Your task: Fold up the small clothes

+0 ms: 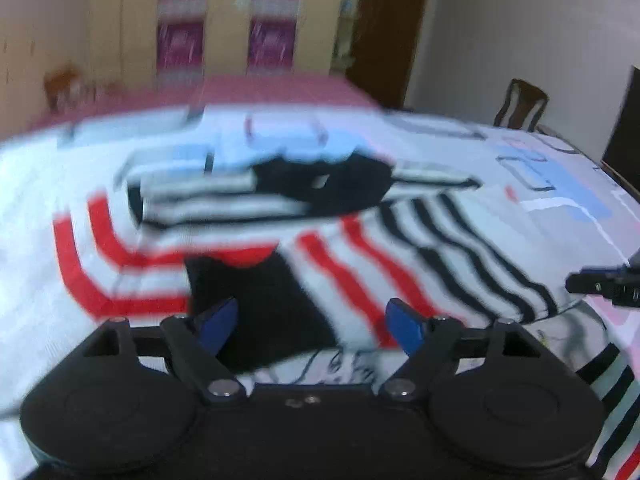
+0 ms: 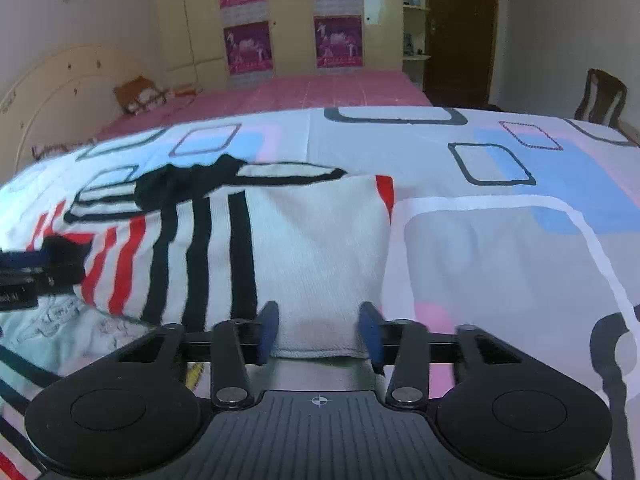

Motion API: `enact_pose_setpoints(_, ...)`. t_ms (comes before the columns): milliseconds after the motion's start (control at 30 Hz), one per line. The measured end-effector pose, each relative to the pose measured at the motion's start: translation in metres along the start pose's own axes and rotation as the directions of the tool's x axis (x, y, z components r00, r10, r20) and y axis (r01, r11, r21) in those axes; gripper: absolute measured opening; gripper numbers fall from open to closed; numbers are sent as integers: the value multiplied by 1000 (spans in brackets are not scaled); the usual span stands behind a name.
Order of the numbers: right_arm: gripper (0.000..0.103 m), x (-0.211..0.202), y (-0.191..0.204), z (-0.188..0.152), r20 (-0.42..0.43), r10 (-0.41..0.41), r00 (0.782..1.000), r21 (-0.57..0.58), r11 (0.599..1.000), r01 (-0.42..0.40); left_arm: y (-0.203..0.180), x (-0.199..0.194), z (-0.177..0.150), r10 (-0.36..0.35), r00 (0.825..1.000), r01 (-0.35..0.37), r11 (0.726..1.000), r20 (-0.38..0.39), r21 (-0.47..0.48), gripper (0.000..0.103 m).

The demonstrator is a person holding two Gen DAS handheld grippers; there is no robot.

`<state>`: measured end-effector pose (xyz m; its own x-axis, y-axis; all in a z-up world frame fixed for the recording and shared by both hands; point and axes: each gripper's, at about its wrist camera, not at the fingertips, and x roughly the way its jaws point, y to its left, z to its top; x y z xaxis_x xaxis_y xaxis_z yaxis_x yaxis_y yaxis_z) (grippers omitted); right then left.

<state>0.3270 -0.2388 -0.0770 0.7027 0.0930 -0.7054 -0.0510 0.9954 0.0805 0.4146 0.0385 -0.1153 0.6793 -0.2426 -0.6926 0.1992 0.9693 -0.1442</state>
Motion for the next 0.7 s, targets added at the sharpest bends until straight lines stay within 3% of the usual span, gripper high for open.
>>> enact_pose_setpoints(67,24,11,5,-2,-48,-24,999,-16,1000,23,4,3,-2,-19,1000,18,1000,6,16,83)
enact_pose_setpoints(167,24,10,16,1,-42,-73,996,-40,997,71,3,-3,2,-27,1000,26,999,8,27,81)
enact_pose_setpoints(300,24,6,19,2,-39,-60,997,2,998,60,18,-1,0,-16,1000,16,999,13,28,85)
enact_pose_setpoints(433,24,3,22,2,-36,-63,997,8,998,64,44,-5,5,7,1000,-6,999,23,-32,82)
enact_pose_setpoints(533,24,-5,25,3,-7,-59,998,30,998,59,62,-29,1,30,998,-24,996,61,-90,82)
enact_pose_setpoints(700,24,-11,40,7,33,-16,999,60,998,14,107,-86,-26,141,984,-114,969,111,-221,81)
